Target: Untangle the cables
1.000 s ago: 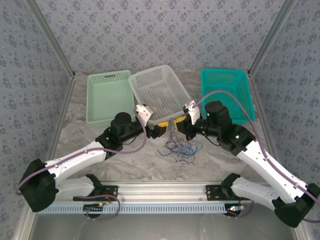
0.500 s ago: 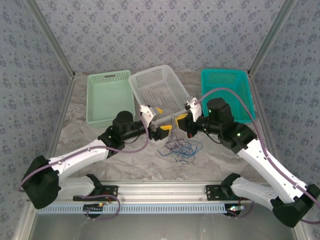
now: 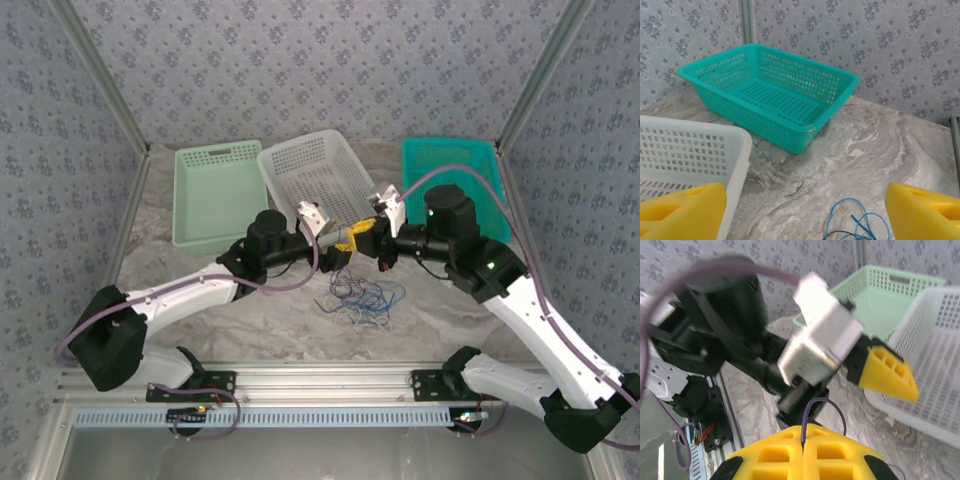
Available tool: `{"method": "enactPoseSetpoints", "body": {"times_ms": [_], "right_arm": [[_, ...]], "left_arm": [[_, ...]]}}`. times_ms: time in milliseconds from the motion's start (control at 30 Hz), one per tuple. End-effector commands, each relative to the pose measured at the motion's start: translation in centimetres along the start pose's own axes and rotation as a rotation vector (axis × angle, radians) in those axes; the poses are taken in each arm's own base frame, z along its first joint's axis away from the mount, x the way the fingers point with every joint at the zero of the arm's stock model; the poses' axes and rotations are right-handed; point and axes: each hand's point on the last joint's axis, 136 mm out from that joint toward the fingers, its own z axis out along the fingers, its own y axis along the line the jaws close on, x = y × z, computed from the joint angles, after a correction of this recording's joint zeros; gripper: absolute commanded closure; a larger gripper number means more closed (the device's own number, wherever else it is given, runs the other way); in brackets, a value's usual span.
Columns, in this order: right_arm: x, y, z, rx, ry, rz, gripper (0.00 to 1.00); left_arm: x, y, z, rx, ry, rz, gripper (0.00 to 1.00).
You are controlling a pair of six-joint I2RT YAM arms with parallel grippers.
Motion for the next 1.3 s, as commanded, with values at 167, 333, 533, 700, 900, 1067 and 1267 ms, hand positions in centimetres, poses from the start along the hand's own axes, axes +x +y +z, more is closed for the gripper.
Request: {"method": "enactPoseSetpoints", "body": {"times_ms": [167,333,533,700,900,1067,1267], "right_arm": [[-8.3,0.2,-3.3,0.056,-0.158,-0.125,1.0],[-12.6,1.0,-4.9,0.053,-0.232,-0.18,1.0],[-15.4,0.3,-5.4,0.095,-0.252,-0.206,1.0],[-18.5,0.2,-6.6,0.126,-0.334,-0.225,1.0],[-22.0,-0.2,-8.0,0.186,-0.423,-0.256,1.0],[-24.5,-1.0,-9.0,0.223,-0.499,-0.262,1.0],[-26.2,-2.5,-9.4,0.251,-0.534,-0.24,1.0]], "left_arm": [[-0.1,0.8,1.8,-0.058,0.037,-0.008,0.19],[1.2,1.7,2.6,-0.097,0.083,-0.034,0.2],[2.0,1.0,3.2,-0.066,0.088,-0.063,0.2],[3.1,0.3,3.9,-0.043,0.109,-0.071,0.2],[2.8,-0.7,3.9,0.015,0.066,-0.084,0.19],[2.1,-1.7,3.5,0.07,0.033,-0.084,0.19],[2.5,-1.8,2.4,0.058,0.032,-0.09,0.18]]}}
